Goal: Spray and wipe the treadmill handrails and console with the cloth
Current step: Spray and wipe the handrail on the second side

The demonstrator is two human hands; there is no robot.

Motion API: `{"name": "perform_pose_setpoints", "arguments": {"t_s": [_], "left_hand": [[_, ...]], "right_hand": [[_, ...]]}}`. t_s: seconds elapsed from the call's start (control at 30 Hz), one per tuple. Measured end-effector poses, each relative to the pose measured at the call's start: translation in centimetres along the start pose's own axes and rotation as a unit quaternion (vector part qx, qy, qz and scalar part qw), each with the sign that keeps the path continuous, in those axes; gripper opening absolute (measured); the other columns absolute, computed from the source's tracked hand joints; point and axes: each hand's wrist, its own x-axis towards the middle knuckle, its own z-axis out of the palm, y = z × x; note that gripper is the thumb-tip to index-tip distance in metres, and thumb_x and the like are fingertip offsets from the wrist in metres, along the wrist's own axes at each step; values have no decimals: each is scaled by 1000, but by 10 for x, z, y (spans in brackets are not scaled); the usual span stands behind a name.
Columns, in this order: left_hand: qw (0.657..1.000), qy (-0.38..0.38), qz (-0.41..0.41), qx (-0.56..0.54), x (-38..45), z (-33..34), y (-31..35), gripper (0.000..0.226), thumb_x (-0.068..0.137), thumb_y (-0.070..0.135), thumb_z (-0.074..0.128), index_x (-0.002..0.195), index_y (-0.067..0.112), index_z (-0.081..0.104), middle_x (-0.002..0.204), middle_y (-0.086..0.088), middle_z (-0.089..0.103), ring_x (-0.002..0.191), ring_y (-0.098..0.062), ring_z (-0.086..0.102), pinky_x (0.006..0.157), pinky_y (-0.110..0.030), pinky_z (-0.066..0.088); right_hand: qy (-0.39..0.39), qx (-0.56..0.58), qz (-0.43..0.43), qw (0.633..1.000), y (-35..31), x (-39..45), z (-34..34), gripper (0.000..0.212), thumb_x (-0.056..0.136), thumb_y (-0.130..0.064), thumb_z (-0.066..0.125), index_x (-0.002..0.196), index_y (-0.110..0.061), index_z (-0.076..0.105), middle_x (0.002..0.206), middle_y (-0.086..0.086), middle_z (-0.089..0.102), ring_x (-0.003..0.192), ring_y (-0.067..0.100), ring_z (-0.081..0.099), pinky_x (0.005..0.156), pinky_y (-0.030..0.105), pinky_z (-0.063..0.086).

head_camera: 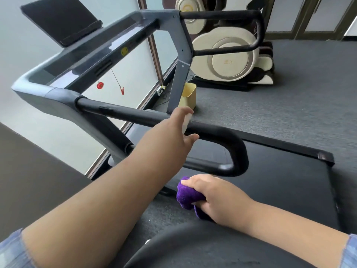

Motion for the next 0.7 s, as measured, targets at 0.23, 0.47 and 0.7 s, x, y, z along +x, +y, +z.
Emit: {"name": "perform_pose_setpoints", "arguments": {"t_s": [0.23,0.47,0.7], "left_hand": [[998,1,67,1,-4,25,40,38,95,45,60,117,44,30,83,14,51,73,-20,57,61,-31,36],[998,58,18,-25,-39,11,-17,46,90,55,53,131,53,32,86,20,57,67,-2,53,56,-20,35],[982,-18,-190,19,-24,40,-132,43,94,43,59,130,47,36,69,13,57,45,-6,56,42,-25,38]], "right_hand": [[-26,19,-20,999,7,-13,-11,41,89,-12,60,125,-30,62,125,-13,58,120,7,51,103,31,41],[-35,16,-12,999,23,-13,-5,52,92,-26,63,138,-45,48,138,-21,49,131,1,41,108,18,31],[-63,11,5,998,25,-8,1,61,92,-23,63,145,-45,42,142,-29,41,133,-8,35,105,7,22]]}}
